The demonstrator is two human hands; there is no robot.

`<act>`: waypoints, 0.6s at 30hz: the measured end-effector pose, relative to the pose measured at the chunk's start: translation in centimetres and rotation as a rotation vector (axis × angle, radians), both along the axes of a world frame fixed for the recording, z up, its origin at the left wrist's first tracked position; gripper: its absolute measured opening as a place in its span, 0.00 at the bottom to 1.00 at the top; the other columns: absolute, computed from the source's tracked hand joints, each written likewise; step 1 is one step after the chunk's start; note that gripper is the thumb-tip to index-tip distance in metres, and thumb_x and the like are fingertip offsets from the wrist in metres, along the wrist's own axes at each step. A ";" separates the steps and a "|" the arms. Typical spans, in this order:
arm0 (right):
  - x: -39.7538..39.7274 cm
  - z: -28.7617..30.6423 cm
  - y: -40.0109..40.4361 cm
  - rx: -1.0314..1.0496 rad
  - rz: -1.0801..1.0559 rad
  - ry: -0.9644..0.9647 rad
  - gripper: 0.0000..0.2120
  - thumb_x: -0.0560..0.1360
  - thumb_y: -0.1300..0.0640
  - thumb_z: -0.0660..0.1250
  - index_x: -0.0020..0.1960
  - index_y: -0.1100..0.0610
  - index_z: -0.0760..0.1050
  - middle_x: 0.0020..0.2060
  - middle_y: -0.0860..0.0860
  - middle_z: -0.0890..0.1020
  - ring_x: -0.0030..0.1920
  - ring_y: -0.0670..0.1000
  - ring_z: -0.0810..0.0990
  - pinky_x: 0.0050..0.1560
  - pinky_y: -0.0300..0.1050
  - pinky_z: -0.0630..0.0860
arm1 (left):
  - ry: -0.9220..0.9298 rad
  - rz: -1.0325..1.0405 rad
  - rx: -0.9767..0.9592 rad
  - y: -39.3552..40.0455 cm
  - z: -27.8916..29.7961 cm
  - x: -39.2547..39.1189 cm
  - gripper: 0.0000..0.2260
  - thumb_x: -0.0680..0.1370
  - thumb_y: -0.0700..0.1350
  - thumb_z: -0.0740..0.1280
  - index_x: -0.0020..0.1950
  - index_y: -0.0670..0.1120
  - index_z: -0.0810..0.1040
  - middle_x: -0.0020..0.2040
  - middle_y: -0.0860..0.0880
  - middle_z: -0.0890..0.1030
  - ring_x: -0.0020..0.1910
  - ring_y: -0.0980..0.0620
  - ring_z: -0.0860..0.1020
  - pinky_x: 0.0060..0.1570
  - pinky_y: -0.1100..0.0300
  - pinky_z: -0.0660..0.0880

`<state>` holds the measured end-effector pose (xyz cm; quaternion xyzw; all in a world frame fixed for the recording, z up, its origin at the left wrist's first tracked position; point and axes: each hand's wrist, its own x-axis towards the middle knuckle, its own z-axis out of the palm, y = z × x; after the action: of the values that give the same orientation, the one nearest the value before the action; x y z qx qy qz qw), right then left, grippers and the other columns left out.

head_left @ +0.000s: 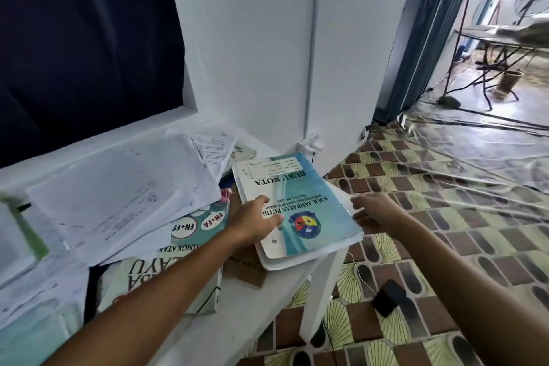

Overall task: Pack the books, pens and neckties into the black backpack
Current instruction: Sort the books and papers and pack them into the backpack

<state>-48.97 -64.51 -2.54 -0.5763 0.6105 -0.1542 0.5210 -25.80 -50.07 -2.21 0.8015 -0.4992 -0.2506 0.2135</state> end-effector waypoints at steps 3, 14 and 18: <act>0.1 -0.1 -1.1 0.142 0.024 -0.034 0.17 0.80 0.51 0.63 0.54 0.67 0.75 0.34 0.58 0.77 0.27 0.51 0.71 0.27 0.41 0.69 | 0.013 0.025 0.004 -0.4 -0.4 0.4 0.26 0.79 0.55 0.66 0.73 0.45 0.66 0.71 0.43 0.72 0.67 0.44 0.72 0.63 0.54 0.70; 3.8 1.1 -2.3 0.278 0.323 -0.343 0.18 0.74 0.75 0.63 0.63 0.67 0.72 0.57 0.64 0.81 0.53 0.65 0.82 0.44 0.56 0.83 | 0.121 0.081 0.034 -0.9 -0.4 1.4 0.27 0.80 0.60 0.61 0.72 0.45 0.69 0.70 0.43 0.73 0.66 0.45 0.72 0.63 0.51 0.71; 2.7 1.6 -4.0 0.285 0.337 -0.492 0.30 0.66 0.74 0.67 0.68 0.65 0.71 0.58 0.65 0.80 0.54 0.66 0.81 0.47 0.60 0.82 | 0.111 0.074 -0.065 -0.2 1.6 2.8 0.22 0.80 0.57 0.63 0.70 0.47 0.71 0.68 0.46 0.75 0.63 0.48 0.75 0.56 0.57 0.71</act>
<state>-46.30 -68.55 -0.95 -0.5359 0.3777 -0.1134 0.7465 -22.96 -50.23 -0.66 0.7969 -0.4646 -0.2704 0.2757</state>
